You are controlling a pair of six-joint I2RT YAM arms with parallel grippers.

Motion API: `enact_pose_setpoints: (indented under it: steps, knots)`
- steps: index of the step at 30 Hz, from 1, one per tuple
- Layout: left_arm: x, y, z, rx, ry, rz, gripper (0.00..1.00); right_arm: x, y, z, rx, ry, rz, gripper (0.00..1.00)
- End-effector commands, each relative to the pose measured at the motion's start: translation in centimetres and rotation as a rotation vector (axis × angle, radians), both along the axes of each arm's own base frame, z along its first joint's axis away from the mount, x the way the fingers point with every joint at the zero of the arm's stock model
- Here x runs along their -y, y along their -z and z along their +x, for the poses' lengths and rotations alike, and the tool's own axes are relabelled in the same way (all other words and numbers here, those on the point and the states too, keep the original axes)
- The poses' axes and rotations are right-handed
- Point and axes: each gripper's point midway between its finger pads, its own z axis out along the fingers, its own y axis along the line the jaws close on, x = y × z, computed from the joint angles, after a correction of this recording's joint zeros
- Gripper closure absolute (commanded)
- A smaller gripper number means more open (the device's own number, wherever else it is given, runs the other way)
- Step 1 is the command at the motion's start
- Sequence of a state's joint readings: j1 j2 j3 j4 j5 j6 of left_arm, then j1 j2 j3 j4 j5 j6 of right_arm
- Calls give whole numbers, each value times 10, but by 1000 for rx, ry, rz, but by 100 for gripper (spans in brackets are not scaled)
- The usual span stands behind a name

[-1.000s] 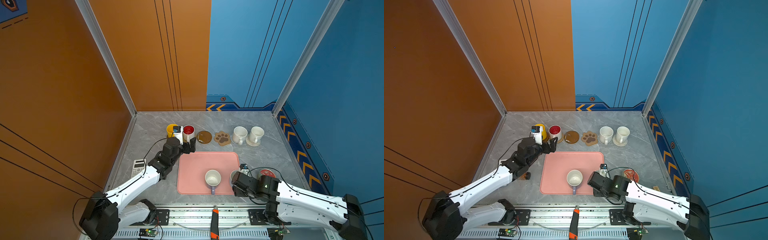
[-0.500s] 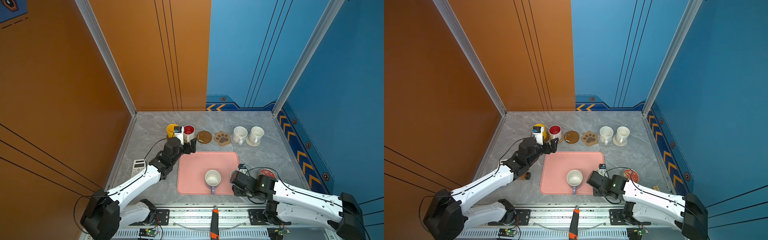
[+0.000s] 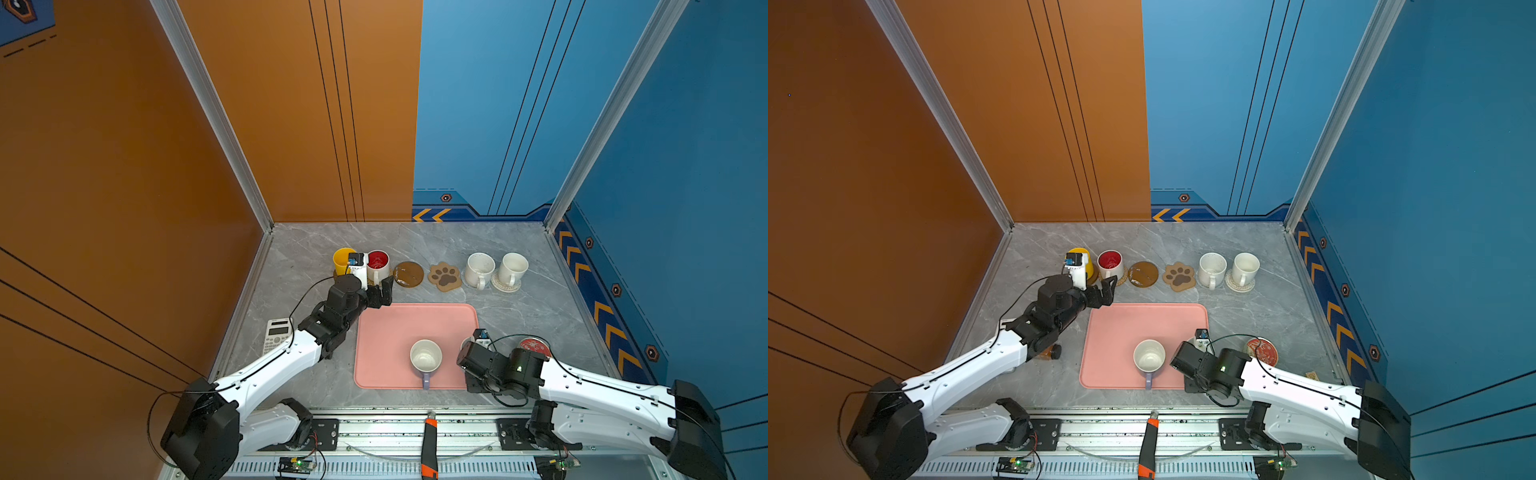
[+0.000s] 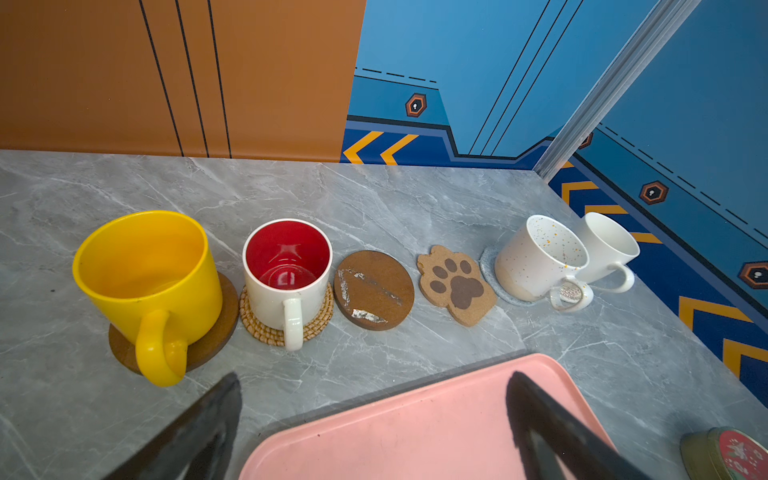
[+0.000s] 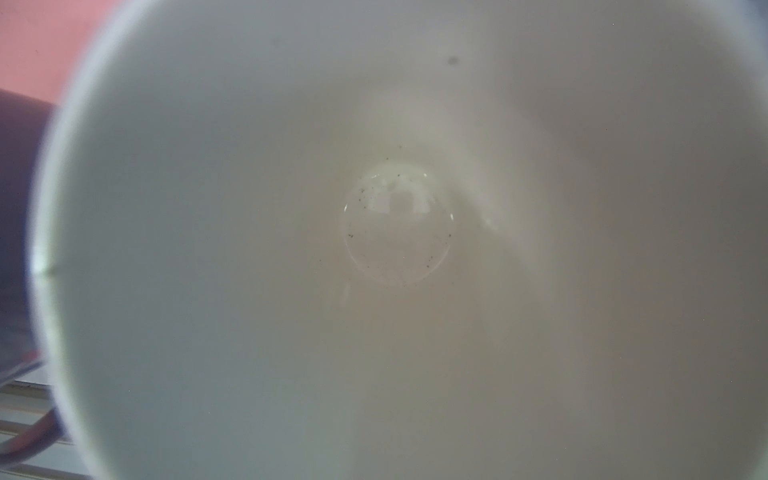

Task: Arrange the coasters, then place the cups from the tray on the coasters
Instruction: 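Lift the blue-handled mug off the tray with the right gripper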

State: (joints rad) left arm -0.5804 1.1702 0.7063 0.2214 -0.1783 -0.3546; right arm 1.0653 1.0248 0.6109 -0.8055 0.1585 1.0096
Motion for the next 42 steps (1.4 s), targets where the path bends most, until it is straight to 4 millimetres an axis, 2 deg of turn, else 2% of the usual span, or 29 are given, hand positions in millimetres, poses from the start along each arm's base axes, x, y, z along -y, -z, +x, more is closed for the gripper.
enact_pose_setpoints:
  steps: [1, 11, 18, 28, 42]
  knots:
    - [1, -7, 4, 25, 11, 2, 0, 3, 4, 1, 0, 0, -14, 73]
    - [1, -7, 4, 25, 14, 1, 0, 9, 1, 2, 10, 13, -48, 100]
    - [1, -8, 4, 26, 15, 0, 0, 13, -9, 5, 40, 2, -106, 100]
    - [-1, -7, 3, 27, 11, 4, 0, 8, -29, 15, 99, -33, -131, 100]
    - [-2, -3, 5, 17, 7, 8, 0, -5, -62, 48, 130, -95, -141, 100]
